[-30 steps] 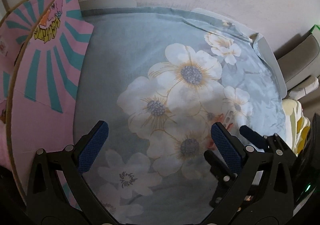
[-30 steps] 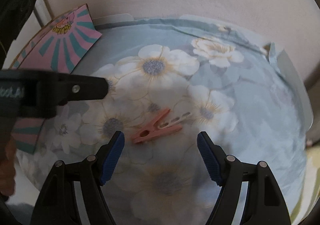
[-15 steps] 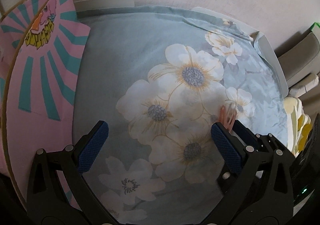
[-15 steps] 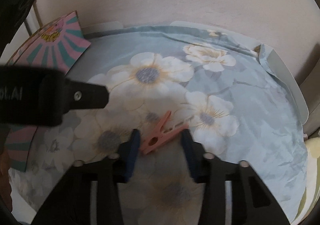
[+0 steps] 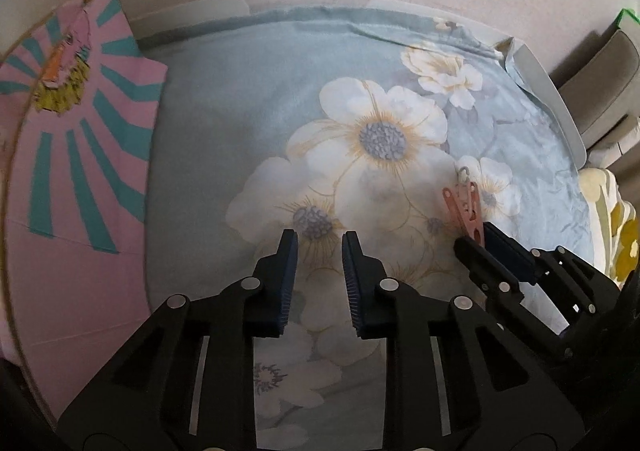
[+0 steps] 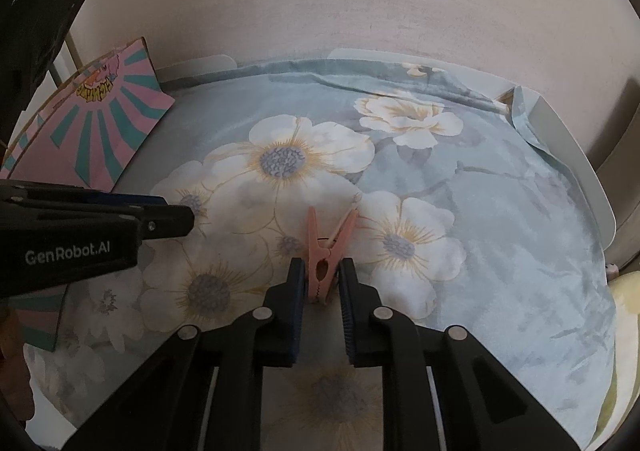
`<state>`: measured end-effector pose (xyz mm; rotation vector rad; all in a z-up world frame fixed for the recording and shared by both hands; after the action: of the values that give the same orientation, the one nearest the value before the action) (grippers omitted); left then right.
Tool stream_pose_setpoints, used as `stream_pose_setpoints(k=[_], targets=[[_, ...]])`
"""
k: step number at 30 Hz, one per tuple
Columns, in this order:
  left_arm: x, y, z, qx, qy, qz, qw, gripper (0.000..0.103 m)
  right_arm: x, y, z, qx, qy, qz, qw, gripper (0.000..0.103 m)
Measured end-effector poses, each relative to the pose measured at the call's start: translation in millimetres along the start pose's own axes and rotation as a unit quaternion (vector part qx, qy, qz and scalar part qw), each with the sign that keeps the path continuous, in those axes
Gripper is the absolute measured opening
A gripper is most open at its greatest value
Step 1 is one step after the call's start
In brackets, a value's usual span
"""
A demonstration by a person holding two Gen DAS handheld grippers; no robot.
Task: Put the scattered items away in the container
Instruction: 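Grasp the pink clothespin with the right tool, then carry the pink clothespin into the cardboard box and open the right tool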
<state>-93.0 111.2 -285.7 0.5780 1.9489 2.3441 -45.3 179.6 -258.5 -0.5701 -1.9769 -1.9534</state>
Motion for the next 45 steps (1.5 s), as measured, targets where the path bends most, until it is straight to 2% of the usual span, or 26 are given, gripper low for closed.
stream_pose_setpoints(k=[5,11,18,23,28,33,40,45], targets=[[5.7,12.5,2.6,0.005,-0.001,0.019,0.9998,0.017,8.2,7.9,4.9,0.005,-0.007,0.01,1.0,0.015],[11.5,36.1,5.9,0.003,0.0,0.036,0.9994,0.017,28.6,37.1,7.6,0.009,-0.008,0.039,0.999,0.016],[23.0,96.2,-10.8,0.018,0.01,0.086,0.996,0.017,67.1,91.9,10.4,0.017,-0.004,0.095,0.995,0.016],[23.0,143.8,-42.0,0.043,0.039,0.121,0.991,0.017,92.5,126.7,0.1,0.021,0.023,0.127,0.991,0.016],[13.5,184.2,-89.0,0.068,0.087,0.143,0.9835,0.017,113.9,151.7,-30.1,0.044,0.055,0.149,0.986,0.016],[-7.9,203.9,-134.5,0.078,0.144,0.144,0.9759,0.017,126.3,161.1,-85.7,0.095,0.095,0.158,0.978,0.016],[-58.1,204.0,-179.1,0.098,0.192,0.13,0.968,0.017,126.0,151.3,-173.7,0.158,0.157,0.143,0.964,0.016],[-78.9,188.8,-196.3,0.105,0.207,0.112,0.9662,0.017,121.9,131.2,-220.8,0.188,0.187,0.119,0.957,0.016]])
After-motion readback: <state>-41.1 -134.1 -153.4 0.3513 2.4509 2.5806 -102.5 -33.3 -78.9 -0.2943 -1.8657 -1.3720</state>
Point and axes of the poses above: each gripper's, at about its wrist camera, not at the fingertips, and y roughly against the way its jaws point, z to its right, x to its top, the point moved 10 cm from there along -y, roughly the way its jaws point, and after that the axes turned 6 degrees about -z, right-handed, at the moved point
